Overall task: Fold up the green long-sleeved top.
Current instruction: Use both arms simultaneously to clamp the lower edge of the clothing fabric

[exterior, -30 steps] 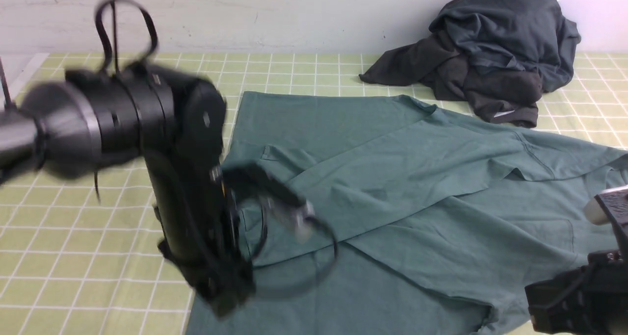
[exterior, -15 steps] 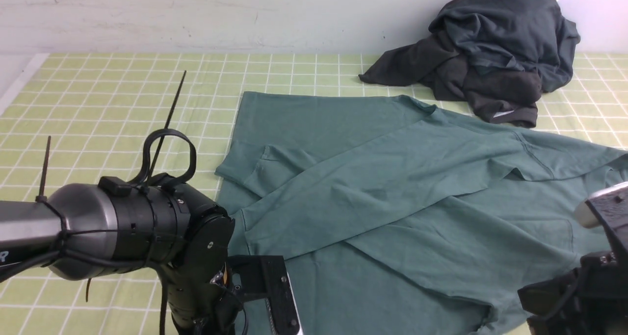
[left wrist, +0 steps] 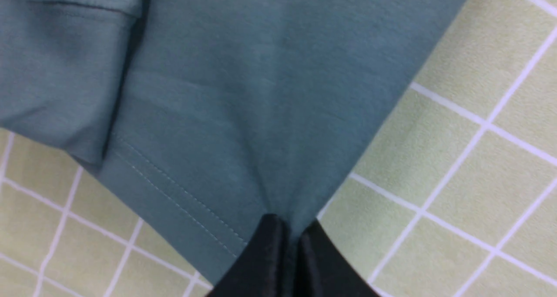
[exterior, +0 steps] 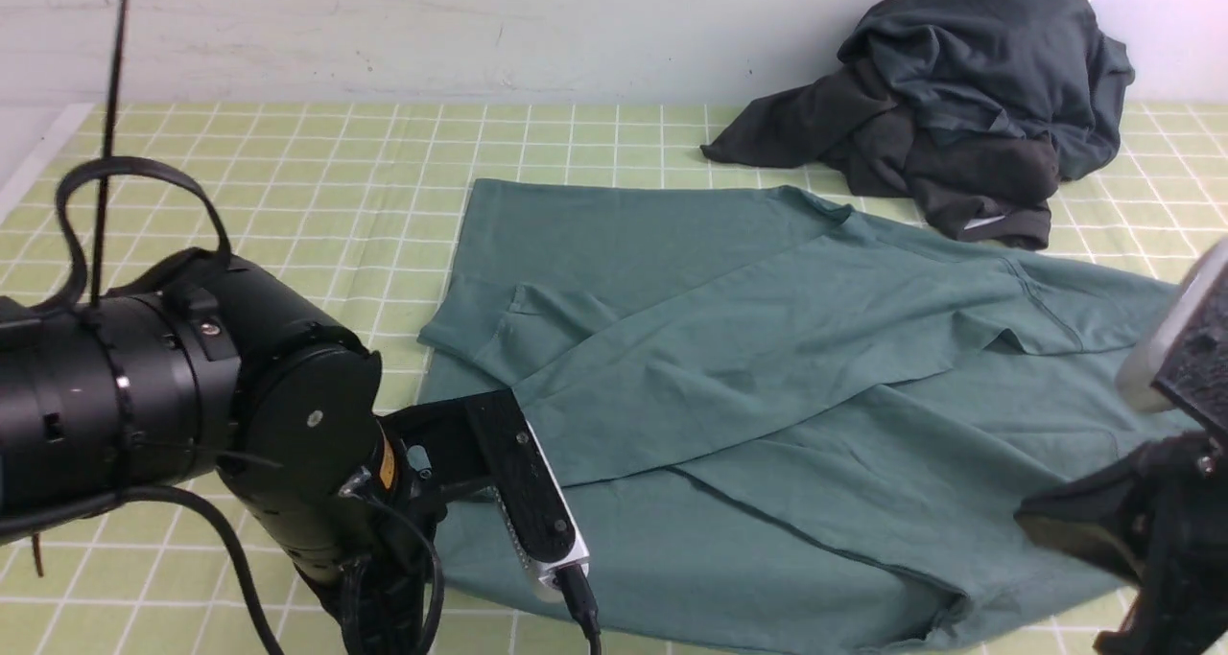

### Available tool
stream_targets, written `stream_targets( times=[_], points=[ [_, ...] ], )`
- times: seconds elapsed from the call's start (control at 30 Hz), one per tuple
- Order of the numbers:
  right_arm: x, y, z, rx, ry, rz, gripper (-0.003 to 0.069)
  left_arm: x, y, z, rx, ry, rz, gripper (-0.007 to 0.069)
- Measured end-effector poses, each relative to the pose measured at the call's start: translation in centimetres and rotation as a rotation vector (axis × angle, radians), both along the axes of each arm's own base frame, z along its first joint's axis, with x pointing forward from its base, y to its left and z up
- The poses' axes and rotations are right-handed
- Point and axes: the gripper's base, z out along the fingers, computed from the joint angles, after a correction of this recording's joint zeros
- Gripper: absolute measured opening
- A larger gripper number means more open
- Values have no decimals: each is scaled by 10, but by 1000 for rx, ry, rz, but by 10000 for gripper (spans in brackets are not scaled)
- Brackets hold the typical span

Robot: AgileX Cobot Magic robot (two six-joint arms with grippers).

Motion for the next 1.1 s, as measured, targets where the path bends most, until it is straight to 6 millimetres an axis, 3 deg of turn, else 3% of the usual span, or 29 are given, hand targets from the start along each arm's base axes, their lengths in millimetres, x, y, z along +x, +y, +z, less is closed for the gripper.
stream_targets(
  times=[0.07,0.17,0.3,0.43,0.57,0.73,1.1],
  points=[
    [6,-3,5,-104,-100,65,3,-3,3,3,5,11,8,6],
    [15,-6,-4,-228,-105,118,78,-4,9,3,15,60,67,6],
    [28,-11,-28,-418,-2,202,203,-2,20,2,0,109,162,6],
    [46,-19,-58,-646,106,312,284,1,29,0,-13,131,214,6],
    [62,-23,-88,-767,199,386,297,1,31,0,-17,142,234,6],
    [72,-32,-111,-779,280,377,297,0,31,0,-28,155,244,6],
    [80,-44,-114,-735,214,302,276,0,31,0,-32,158,249,6]
  ],
)
